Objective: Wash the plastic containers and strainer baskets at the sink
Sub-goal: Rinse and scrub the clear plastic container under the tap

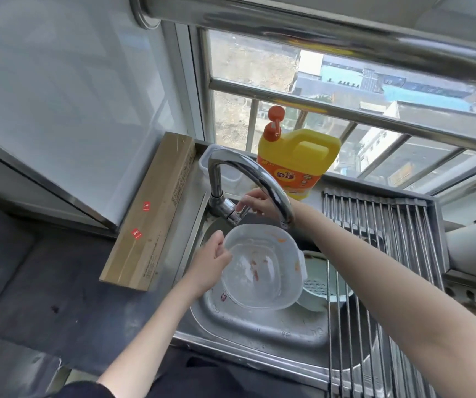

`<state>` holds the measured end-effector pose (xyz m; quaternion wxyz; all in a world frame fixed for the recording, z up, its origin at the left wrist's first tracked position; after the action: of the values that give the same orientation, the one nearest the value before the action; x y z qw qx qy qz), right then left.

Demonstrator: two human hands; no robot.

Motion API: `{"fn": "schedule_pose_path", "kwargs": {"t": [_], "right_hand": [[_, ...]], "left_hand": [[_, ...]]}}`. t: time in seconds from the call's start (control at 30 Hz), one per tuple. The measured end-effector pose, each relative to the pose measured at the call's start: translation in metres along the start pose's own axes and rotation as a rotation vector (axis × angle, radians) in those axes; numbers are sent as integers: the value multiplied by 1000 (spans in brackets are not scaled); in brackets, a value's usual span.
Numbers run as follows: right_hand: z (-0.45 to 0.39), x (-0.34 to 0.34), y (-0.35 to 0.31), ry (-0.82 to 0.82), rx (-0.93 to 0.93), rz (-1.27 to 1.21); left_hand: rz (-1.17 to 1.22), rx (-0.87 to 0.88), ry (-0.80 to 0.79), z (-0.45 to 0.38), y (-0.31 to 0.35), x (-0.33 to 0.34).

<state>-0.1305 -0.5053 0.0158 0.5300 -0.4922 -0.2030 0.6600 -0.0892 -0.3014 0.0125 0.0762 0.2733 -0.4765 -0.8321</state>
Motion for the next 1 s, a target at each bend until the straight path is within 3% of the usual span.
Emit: {"fn": "schedule_pose_path", "kwargs": {"t": [0.17,0.3,0.53,0.6,0.7,0.73,0.77,0.87,0.9,1.0], "right_hand": [[10,-1,8,63,-144,155],[19,3,21,-15,-88,311],[26,6,27,-78,-44,209],[37,2,23,58,-39,155],[75,1,15,481,55,-95],[90,2,13,542,93,-170],[104,4,13,498,144,-241],[127,26,12,124,278,-329],[127,34,14,113,287,-315],[114,45,16,404,324,-293]], "left_hand": [[7,-17,-32,-2,-3,3],[4,-33,-61,-4,-6,5],[17,-29,-100,-6,-6,15],[40,-17,-98,-9,-5,17],[62,-2,-113,-13,-5,23],[74,-5,-122,-14,-5,25],[87,-11,-131,-15,-5,28],[141,-38,-173,-17,-5,36],[182,-50,-198,-17,-6,39],[346,-115,-265,-18,-9,49]]}}
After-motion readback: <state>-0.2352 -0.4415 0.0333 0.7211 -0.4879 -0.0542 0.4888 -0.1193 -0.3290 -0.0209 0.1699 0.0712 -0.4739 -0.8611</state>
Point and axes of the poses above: each hand's wrist, its own z-axis away from the middle knuckle, its own x-axis out of the palm, y = z × x, the point moved 1 cm from there along -z, towards the middle knuckle
